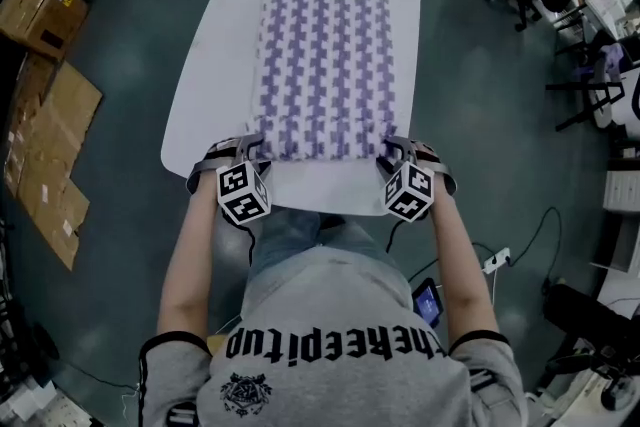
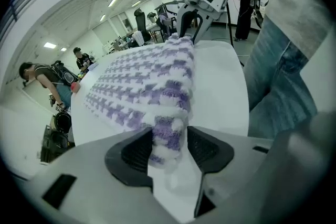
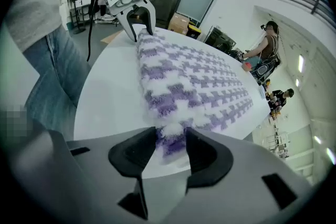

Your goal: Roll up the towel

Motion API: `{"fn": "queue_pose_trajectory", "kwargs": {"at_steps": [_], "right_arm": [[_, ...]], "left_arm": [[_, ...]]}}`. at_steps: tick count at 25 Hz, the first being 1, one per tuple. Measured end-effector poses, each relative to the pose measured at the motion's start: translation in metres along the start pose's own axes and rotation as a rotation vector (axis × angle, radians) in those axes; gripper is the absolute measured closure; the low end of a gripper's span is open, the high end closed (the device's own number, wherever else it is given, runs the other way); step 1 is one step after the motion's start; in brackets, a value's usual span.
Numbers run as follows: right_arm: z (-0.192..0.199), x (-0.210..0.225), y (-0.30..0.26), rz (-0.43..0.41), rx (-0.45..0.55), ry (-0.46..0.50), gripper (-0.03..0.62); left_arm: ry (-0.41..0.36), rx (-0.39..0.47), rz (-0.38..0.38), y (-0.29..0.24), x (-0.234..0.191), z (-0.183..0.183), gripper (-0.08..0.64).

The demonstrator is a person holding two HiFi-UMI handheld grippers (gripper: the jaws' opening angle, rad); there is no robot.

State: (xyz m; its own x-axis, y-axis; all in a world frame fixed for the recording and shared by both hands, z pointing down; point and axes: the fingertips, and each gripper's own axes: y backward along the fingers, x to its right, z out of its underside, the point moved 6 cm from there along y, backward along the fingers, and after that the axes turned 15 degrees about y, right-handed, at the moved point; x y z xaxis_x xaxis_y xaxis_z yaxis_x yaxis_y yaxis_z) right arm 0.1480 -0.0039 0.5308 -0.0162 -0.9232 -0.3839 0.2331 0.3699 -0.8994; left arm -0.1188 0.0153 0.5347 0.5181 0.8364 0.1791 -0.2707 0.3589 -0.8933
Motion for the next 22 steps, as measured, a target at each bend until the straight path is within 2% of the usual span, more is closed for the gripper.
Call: {"fn": "queue_pose_trajectory", "kwargs": {"at_steps": [7, 12, 15, 16, 17, 22], "right_arm": [[-0.007, 0.008, -0.014, -0.001, -0.032, -0.006, 0.433], [-0.007, 0.016, -0.019, -0.004, -0.039, -0.031, 0.436], [-0.003, 0.016, -0.020, -0.018, -0.037, -0.059, 0.512], [-0.002, 0.014, -0.020, -0.018, -0.038, -0.063, 0.527], [-0.004, 0.012, -0.020, -0.017, -0.040, -0.068, 0.537], [-0.008, 0.005, -0.014, -0.021, -0.031, -0.092, 0.548]], "left_arm": [[-0.024, -0.027, -0.009, -0.013, -0.015, 0.005, 0.351], [-0.027, -0.027, 0.020, -0.014, -0.025, 0.004, 0.353], [-0.003, -0.022, 0.042, -0.017, -0.024, 0.003, 0.370], [0.007, -0.021, 0.037, -0.018, -0.024, 0.003, 0.382], [0.013, -0.021, 0.027, -0.018, -0.024, 0.005, 0.467], [-0.013, -0.033, -0.005, -0.018, -0.020, 0.008, 0.499]]}}
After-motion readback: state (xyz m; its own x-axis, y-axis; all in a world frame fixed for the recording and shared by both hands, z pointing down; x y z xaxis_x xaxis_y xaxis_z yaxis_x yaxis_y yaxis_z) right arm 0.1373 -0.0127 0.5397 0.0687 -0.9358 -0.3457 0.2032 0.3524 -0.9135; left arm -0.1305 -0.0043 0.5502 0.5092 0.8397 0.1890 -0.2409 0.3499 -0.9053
